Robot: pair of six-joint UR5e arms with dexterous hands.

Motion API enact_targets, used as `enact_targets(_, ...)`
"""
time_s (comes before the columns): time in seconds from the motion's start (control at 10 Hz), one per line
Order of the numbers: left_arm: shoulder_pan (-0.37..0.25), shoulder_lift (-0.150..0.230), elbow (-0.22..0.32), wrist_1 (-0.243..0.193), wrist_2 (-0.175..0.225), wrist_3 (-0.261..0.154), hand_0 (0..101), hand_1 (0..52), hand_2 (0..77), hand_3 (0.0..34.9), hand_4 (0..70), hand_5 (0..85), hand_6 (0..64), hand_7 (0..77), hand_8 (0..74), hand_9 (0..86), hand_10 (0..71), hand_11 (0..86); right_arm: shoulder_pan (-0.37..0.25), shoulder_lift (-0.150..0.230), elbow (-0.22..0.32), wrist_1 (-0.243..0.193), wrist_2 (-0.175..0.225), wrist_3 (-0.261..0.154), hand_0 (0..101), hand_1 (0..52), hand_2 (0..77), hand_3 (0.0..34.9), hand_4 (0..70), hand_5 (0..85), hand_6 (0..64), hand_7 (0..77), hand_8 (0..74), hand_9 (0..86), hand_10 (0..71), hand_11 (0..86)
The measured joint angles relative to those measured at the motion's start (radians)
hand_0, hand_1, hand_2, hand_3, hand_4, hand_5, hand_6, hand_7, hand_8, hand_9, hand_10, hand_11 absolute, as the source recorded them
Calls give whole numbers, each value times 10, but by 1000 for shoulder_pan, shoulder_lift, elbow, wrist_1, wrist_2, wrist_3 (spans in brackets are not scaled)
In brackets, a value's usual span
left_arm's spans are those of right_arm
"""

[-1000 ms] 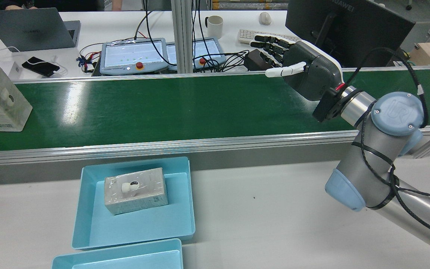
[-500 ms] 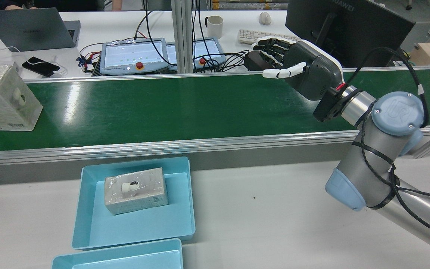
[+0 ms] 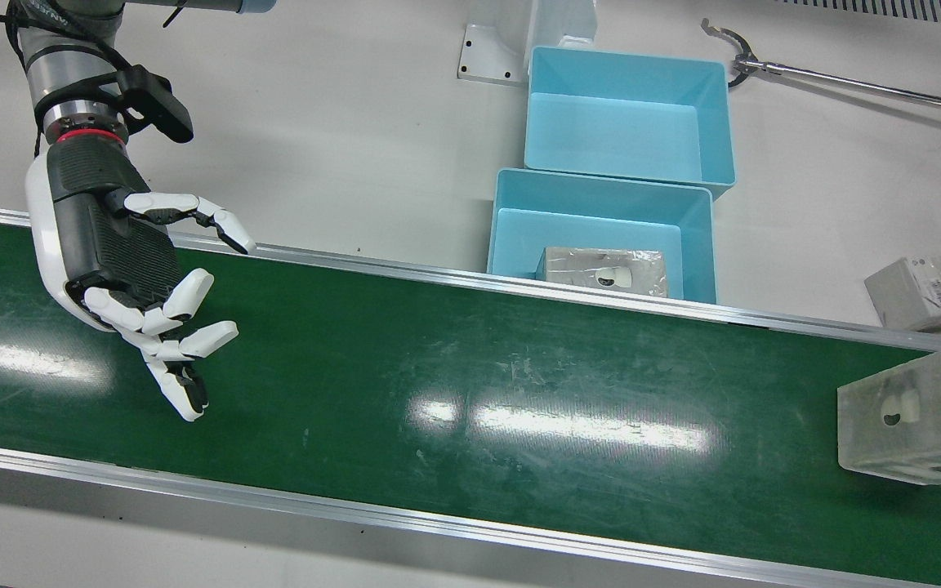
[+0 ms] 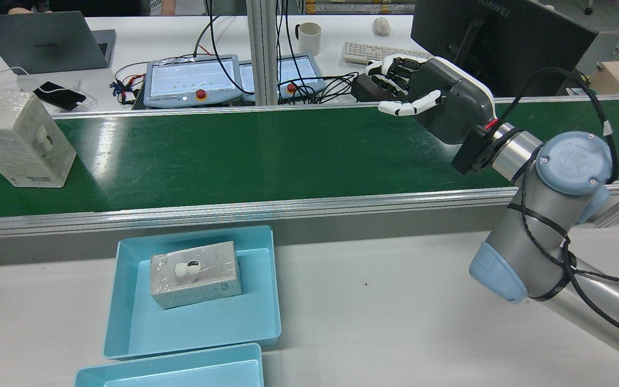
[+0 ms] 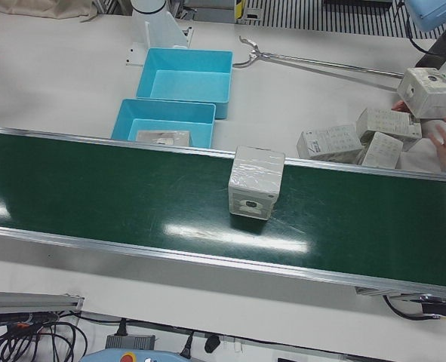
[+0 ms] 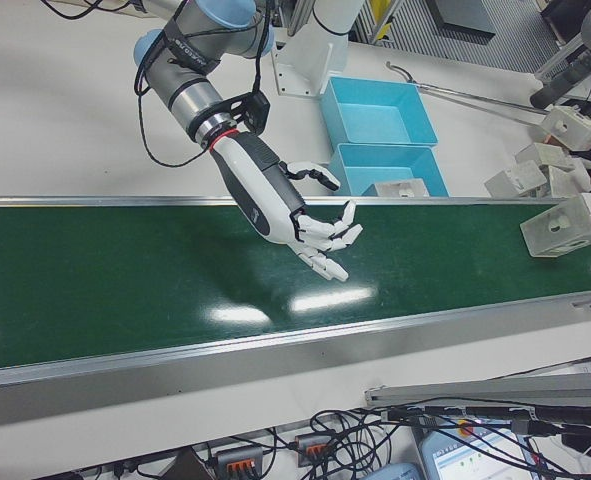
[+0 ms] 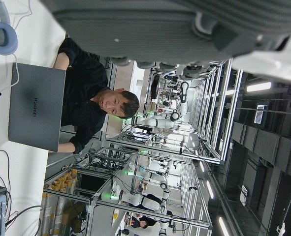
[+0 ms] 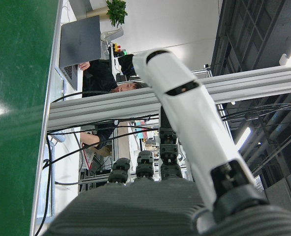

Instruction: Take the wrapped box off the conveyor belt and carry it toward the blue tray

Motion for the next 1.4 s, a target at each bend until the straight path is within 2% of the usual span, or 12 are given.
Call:
enact_targets(0.3, 0, 0, 0, 0, 0, 0, 0, 0, 5, 0, 0, 5, 0, 5, 5, 0, 0, 5, 0, -2, 0, 0, -1, 5, 628, 295, 295, 19, 360, 485, 185, 349, 65, 109, 44, 104)
enact_targets(0.4, 0, 0, 0, 0, 0, 0, 0, 0, 11, 0, 0, 5, 0, 5, 5, 5, 5, 0, 0, -2, 2, 0, -2, 5, 658, 289, 273, 18, 485, 595, 213, 360, 82, 114, 44, 93)
enact_targets(0.5, 0, 0, 0, 0, 0, 0, 0, 0, 11, 0, 0, 5, 0, 5, 5, 5, 5, 0, 0, -2, 3, 0, -3, 2, 658, 289, 273, 18, 485, 595, 213, 360, 82, 114, 44, 93)
enact_targets(0.6, 0, 0, 0, 0, 0, 0, 0, 0, 11, 0, 0, 5, 0, 5, 5, 5, 5, 0, 0, -2, 4, 0, -4, -2, 584, 202, 235, 18, 464, 595, 224, 376, 76, 114, 44, 82)
enact_targets(0.7, 0, 0, 0, 0, 0, 0, 0, 0, 11, 0, 0, 11, 0, 5, 5, 5, 5, 0, -1, -3, 3, 0, -4, -6, 519, 87, 180, 16, 387, 518, 196, 393, 71, 114, 27, 49)
enact_targets(0.8, 0, 0, 0, 0, 0, 0, 0, 0, 11, 0, 0, 5, 0, 5, 5, 5, 0, 5, -2, -2, 2, 0, -4, -8, 457, 60, 22, 18, 305, 415, 191, 393, 49, 104, 33, 27)
enact_targets(0.9, 0, 0, 0, 0, 0, 0, 0, 0, 11, 0, 0, 5, 0, 5, 5, 5, 0, 5, -5, 0, 1, 0, -4, -10, 457, 60, 22, 18, 289, 349, 191, 398, 49, 104, 0, 44)
enact_targets(1.0, 0, 0, 0, 0, 0, 0, 0, 0, 11, 0, 0, 11, 0, 5, 5, 0, 5, 0, -9, 4, 0, 0, -3, -14, 486, 158, 131, 19, 262, 207, 153, 316, 22, 33, 33, 49)
enact_targets(1.1, 0, 0, 0, 0, 0, 0, 0, 0, 5, 0, 0, 11, 0, 5, 5, 0, 5, 0, -14, 17, -11, 8, -3, -23, 486, 158, 131, 19, 262, 207, 153, 316, 22, 33, 33, 49)
enact_targets(1.2, 0, 0, 0, 0, 0, 0, 0, 0, 11, 0, 0, 5, 0, 5, 5, 5, 5, 0, -19, 32, -36, 38, -3, -30, 499, 169, 153, 20, 235, 180, 131, 262, 22, 44, 33, 54)
enact_targets(1.3, 0, 0, 0, 0, 0, 0, 0, 0, 11, 0, 0, 5, 0, 5, 5, 0, 5, 0, -27, 42, -76, 97, -4, -34, 499, 169, 153, 20, 235, 180, 131, 262, 22, 44, 33, 54)
enact_targets(1.4, 0, 0, 0, 0, 0, 0, 0, 0, 5, 0, 0, 11, 0, 5, 5, 0, 0, 0, -36, 47, -117, 159, -6, -36, 515, 185, 202, 18, 235, 180, 120, 235, 16, 44, 33, 71)
